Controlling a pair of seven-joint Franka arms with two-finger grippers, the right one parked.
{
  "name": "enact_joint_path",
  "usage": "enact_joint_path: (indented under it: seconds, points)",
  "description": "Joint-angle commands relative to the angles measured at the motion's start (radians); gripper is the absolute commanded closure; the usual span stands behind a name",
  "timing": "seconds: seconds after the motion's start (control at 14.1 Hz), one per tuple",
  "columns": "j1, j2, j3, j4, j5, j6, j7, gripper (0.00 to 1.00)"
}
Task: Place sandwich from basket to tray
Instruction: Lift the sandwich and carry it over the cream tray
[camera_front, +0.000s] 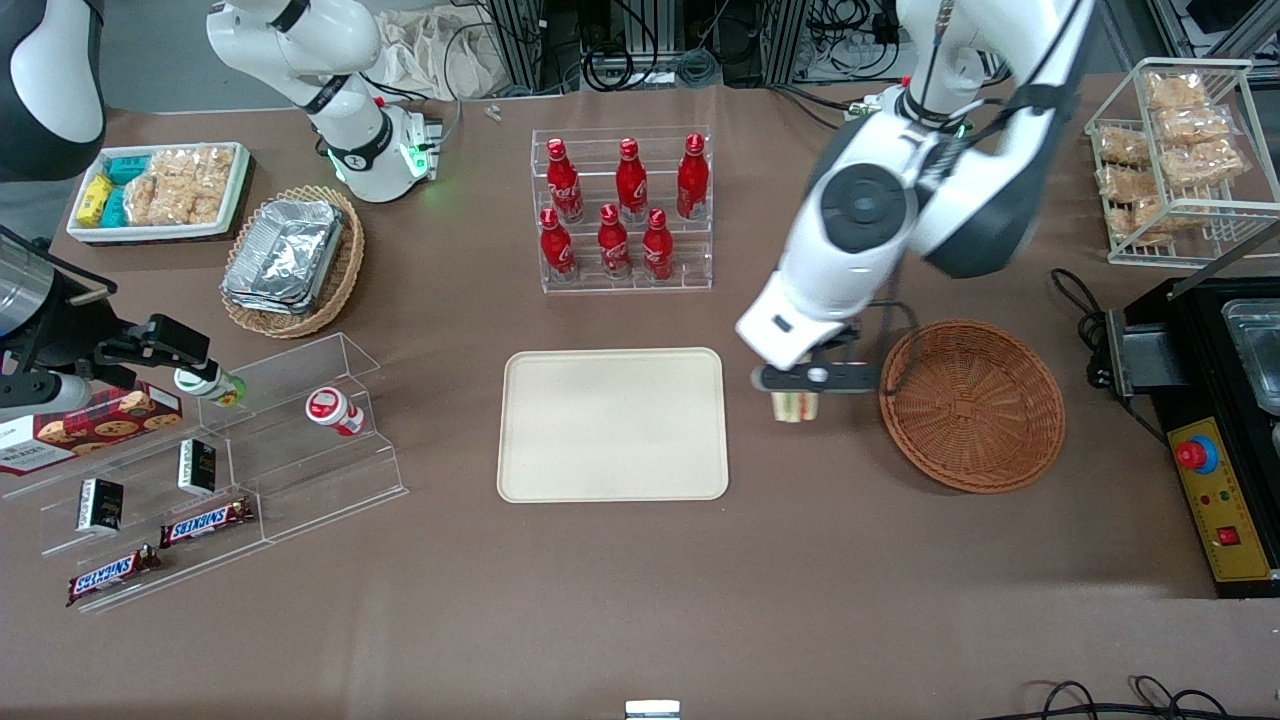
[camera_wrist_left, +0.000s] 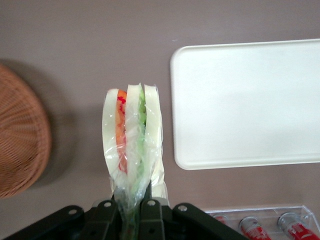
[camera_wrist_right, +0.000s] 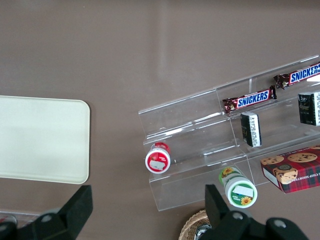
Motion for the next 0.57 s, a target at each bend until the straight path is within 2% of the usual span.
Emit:
enact_joint_path:
  seconds: [0.0, 0.28, 0.5]
  points:
    - [-0.06, 0.115, 0.01, 0.066, 0.02, 0.073, -0.007, 1.0]
    - [-0.08, 0.229, 0.01, 0.074, 0.011, 0.238, -0.038, 1.0]
    - [-0.088, 0.298, 0.01, 0.073, 0.007, 0.293, -0.061, 1.0]
